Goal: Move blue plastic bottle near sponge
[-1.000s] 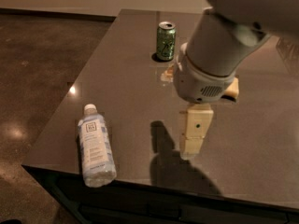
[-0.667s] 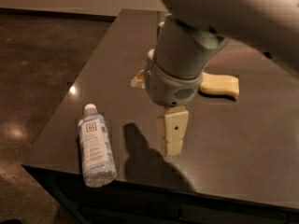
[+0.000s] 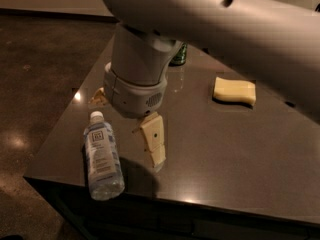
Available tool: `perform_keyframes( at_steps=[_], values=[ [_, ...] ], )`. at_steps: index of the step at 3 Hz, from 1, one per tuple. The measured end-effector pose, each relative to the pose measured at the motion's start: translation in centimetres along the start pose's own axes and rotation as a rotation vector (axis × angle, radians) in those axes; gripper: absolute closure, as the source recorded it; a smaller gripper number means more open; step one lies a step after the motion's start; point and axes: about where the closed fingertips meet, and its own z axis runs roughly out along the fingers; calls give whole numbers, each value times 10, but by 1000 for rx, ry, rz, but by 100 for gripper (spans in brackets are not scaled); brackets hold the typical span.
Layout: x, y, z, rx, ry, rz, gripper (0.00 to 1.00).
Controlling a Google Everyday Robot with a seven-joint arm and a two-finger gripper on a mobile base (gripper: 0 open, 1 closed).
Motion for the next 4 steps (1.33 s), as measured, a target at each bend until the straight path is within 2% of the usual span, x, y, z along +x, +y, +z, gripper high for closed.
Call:
perform_keyframes(
  at_steps=[1, 2, 3, 4],
  values=[
    [-22, -18, 13, -39, -23, -190, 0],
    [-32, -31, 25, -68, -11, -355, 0],
    [-33, -38, 37, -103, 10, -460, 0],
    [-28, -40, 47, -139, 31, -518, 13]
  ],
)
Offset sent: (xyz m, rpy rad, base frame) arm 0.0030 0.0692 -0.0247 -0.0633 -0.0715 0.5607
